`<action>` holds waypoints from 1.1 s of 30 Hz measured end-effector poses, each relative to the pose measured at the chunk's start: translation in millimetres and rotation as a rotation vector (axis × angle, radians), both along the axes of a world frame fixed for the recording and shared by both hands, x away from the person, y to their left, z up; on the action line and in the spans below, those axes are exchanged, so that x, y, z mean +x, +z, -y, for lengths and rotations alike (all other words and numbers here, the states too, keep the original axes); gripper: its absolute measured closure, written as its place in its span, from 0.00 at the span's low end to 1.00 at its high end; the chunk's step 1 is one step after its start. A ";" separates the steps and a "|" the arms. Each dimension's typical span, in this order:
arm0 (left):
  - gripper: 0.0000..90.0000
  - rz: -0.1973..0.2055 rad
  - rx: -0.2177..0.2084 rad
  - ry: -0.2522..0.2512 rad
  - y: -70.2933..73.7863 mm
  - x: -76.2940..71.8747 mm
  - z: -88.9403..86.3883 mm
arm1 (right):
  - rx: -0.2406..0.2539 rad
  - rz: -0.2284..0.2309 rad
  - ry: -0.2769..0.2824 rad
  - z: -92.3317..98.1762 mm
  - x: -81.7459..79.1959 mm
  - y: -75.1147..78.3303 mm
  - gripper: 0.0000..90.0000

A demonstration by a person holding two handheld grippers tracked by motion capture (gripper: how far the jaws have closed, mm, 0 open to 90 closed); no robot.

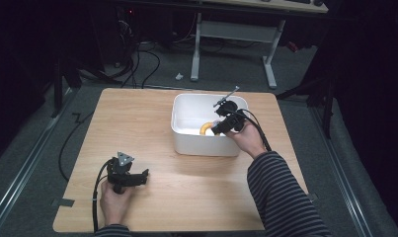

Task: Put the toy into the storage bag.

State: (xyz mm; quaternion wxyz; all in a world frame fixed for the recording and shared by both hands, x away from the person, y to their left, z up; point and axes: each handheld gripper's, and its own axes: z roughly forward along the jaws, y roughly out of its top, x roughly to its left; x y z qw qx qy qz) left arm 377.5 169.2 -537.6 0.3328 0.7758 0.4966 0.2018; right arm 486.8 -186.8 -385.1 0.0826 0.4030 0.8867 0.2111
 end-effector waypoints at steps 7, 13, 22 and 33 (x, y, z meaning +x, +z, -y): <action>0.10 0.000 0.000 0.000 0.1 -0.3 -0.1 | 0.017 0.049 0.015 5.4 -10.0 10.9 0.58; 0.10 0.000 0.001 0.000 0.1 -0.3 -0.2 | 0.063 0.119 0.006 22.0 -27.4 28.3 0.57; 0.10 0.001 0.001 0.000 0.1 -0.3 -0.2 | 0.122 0.186 -0.037 51.2 -47.5 39.8 0.55; 0.10 0.000 0.001 0.000 0.1 -0.3 -0.1 | 0.179 0.236 -0.095 84.9 -69.9 38.6 0.52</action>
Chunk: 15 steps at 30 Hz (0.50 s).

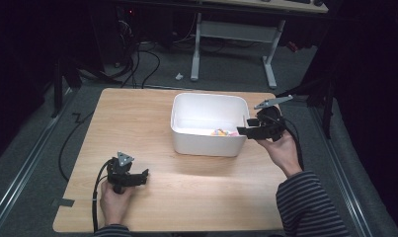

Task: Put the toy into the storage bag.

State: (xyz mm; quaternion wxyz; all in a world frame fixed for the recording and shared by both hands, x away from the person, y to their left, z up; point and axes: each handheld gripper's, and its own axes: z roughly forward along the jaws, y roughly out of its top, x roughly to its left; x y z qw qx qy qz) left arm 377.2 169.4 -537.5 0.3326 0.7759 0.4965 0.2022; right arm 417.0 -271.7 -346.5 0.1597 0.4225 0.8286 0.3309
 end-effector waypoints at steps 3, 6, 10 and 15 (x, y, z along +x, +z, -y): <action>0.10 0.000 0.000 0.000 0.0 0.0 0.0 | 0.003 0.016 -0.004 6.5 -8.5 -0.4 0.52; 0.10 0.000 0.000 0.000 0.0 0.0 0.0 | 0.007 0.025 -0.008 9.7 -13.2 -0.3 0.52; 0.10 0.000 0.000 0.000 0.0 0.0 0.0 | 0.019 0.039 -0.025 20.4 -24.6 -0.8 0.52; 0.10 0.000 0.000 0.000 0.0 0.0 0.0 | 0.032 0.053 -0.039 30.3 -33.1 -2.1 0.49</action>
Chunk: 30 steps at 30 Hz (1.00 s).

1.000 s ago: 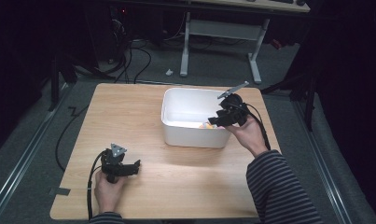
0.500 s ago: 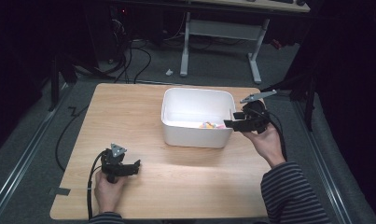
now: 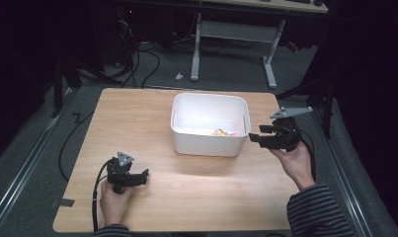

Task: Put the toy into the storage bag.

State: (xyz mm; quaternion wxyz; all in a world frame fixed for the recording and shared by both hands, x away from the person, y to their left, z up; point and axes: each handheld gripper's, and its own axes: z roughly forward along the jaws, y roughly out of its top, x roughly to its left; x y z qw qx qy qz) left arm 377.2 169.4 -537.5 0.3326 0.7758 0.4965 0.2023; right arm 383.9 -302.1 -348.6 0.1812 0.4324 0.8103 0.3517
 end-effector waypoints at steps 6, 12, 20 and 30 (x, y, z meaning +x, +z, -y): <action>0.10 0.000 0.000 0.000 0.0 0.0 0.0 | 0.012 0.011 -0.022 15.0 -14.8 -2.8 0.49; 0.10 0.000 0.000 0.000 0.0 0.0 0.0 | 0.012 0.011 -0.040 24.0 -23.3 -7.6 0.49; 0.10 0.000 0.000 0.000 0.0 0.0 0.0 | 0.037 0.021 -0.054 33.3 -39.6 -13.1 0.47; 0.10 0.000 0.000 0.000 0.0 0.0 0.0 | 0.096 0.010 -0.086 43.1 -52.4 -40.6 0.47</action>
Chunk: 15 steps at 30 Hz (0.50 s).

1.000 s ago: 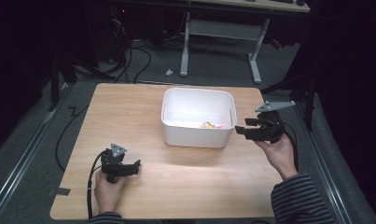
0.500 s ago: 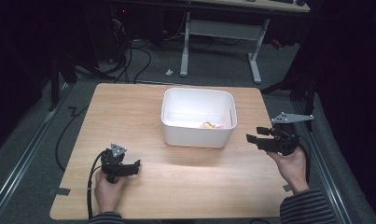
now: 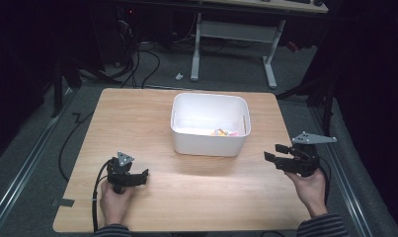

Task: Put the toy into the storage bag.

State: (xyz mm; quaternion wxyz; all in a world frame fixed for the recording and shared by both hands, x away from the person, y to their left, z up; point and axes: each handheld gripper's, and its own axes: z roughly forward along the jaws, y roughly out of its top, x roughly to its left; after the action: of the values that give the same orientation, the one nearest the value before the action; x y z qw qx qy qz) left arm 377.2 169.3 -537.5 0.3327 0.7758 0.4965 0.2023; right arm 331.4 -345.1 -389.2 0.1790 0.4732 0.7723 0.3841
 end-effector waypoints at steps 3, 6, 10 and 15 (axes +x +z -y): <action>0.10 0.000 0.000 0.000 0.0 0.0 0.0 | 0.006 -0.008 -0.008 1.3 -2.2 -9.4 0.47; 0.10 0.000 0.000 0.000 0.0 0.0 0.0 | 0.015 -0.013 -0.018 2.7 -3.1 -17.6 0.47; 0.10 0.000 0.000 0.000 0.0 0.0 0.0 | 0.026 -0.017 -0.021 3.0 -3.2 -24.9 0.47; 0.10 0.000 0.000 0.000 0.0 0.0 0.0 | 0.041 -0.024 -0.032 1.7 -2.6 -38.7 0.46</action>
State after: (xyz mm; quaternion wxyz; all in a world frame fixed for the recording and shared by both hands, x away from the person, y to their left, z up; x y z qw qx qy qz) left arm 377.2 169.3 -537.5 0.3328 0.7757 0.4966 0.2024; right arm 328.8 -346.8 -427.9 0.1660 0.4936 0.7588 0.3911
